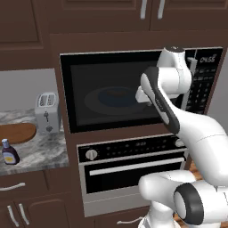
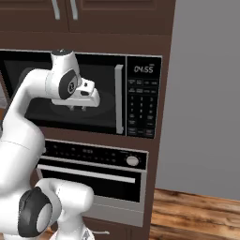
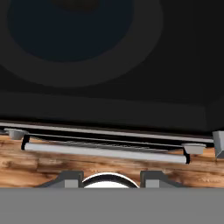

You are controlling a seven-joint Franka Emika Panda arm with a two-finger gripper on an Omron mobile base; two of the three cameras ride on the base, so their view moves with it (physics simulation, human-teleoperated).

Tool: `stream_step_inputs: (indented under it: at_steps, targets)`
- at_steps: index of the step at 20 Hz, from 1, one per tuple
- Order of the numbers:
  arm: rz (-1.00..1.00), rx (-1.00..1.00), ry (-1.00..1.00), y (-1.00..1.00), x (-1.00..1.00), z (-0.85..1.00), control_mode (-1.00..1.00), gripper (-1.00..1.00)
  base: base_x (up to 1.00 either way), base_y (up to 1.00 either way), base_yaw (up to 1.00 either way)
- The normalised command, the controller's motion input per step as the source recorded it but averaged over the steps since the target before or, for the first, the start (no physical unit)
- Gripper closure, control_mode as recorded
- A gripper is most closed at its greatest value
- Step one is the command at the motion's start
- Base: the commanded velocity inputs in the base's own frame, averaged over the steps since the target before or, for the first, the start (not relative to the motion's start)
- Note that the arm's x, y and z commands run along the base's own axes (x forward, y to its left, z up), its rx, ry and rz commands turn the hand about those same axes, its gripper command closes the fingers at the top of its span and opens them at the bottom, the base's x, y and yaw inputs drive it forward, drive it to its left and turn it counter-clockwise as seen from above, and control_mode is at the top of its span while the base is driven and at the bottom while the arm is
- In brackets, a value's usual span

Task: Retrieve the reheated potato from the microwave, then place the potato, cheese, and condiment on the cutting board.

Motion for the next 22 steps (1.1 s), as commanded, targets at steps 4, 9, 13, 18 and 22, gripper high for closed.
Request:
stream_step_inputs:
  at_steps: [4, 9, 13, 18, 22]
  targets:
    - [0.00, 0.00, -0.01, -0.02, -0.13, -0.01, -1.00, -1.00, 0.00, 0.00, 0.00]
    - [-0.09, 0.07, -0.32, -0.20, -0.47, -0.03, -1.00, -1.00, 0.00, 0.00, 0.00]
    - [-0.08, 0.19, -0.33, -0.37, -0.41, 0.03, -1.00, -1.00, 0.00, 0.00, 0.00]
    - [-0.03, 0.18, -0.28, -0.46, -0.35, 0.11, -1.00, -1.00, 0.00, 0.00, 0.00]
    - [0.00, 0.07, -0.06, -0.52, -0.23, 0.24, -1.00, -1.00, 0.00, 0.00, 0.00]
